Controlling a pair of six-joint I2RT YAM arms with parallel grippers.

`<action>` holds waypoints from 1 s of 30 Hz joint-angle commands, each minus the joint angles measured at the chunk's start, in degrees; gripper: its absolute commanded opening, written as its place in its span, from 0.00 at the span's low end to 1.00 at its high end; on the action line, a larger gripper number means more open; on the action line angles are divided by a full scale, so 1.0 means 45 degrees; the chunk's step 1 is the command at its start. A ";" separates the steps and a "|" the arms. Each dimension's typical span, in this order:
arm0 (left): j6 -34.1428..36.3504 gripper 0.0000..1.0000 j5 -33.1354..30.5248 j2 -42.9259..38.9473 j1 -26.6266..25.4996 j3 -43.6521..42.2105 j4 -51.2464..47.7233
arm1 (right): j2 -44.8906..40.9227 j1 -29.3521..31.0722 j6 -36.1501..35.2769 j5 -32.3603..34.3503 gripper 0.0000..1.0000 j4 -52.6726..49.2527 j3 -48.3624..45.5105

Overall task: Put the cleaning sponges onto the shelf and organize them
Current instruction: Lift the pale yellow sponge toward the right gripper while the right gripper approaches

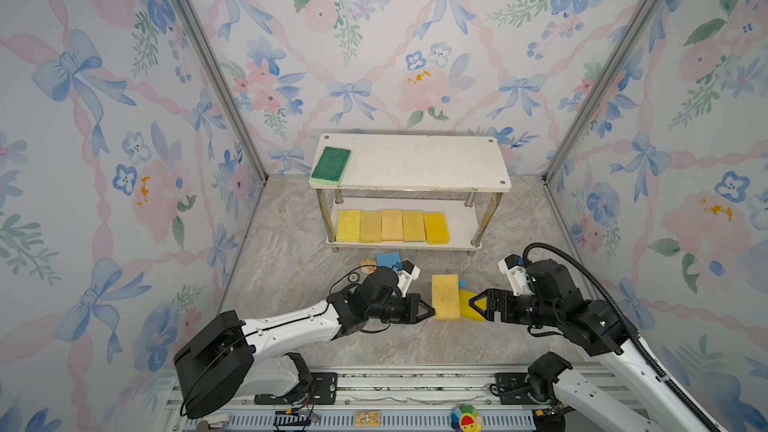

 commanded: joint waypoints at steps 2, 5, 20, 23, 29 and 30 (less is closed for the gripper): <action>-0.0043 0.01 -0.0324 -0.0339 -0.0109 0.0157 -0.0101 | -0.0196 0.0186 0.0774 -0.0700 0.98 0.0945 -0.0325; -0.0043 0.01 -0.0503 -0.0525 -0.0119 0.0305 -0.0086 | -0.0301 0.0392 0.0981 -0.0664 0.96 0.1226 -0.0350; -0.0023 0.01 -0.0833 -0.0749 -0.0274 0.0705 -0.0140 | -0.0101 0.1568 0.1609 -0.0073 0.73 0.2275 -0.0439; -0.0023 0.01 -0.0833 -0.0838 -0.0296 0.0682 -0.0141 | 0.0086 0.1772 0.1649 0.0063 0.68 0.2451 -0.0431; -0.0050 0.01 -0.0852 -0.0960 -0.0304 0.0628 -0.0145 | 0.0436 0.2272 0.1794 0.0400 0.60 0.2671 -0.0428; -0.0062 0.01 -0.0852 -0.0973 -0.0316 0.0626 -0.0140 | 0.0476 0.2346 0.1808 0.0482 0.60 0.2689 -0.0433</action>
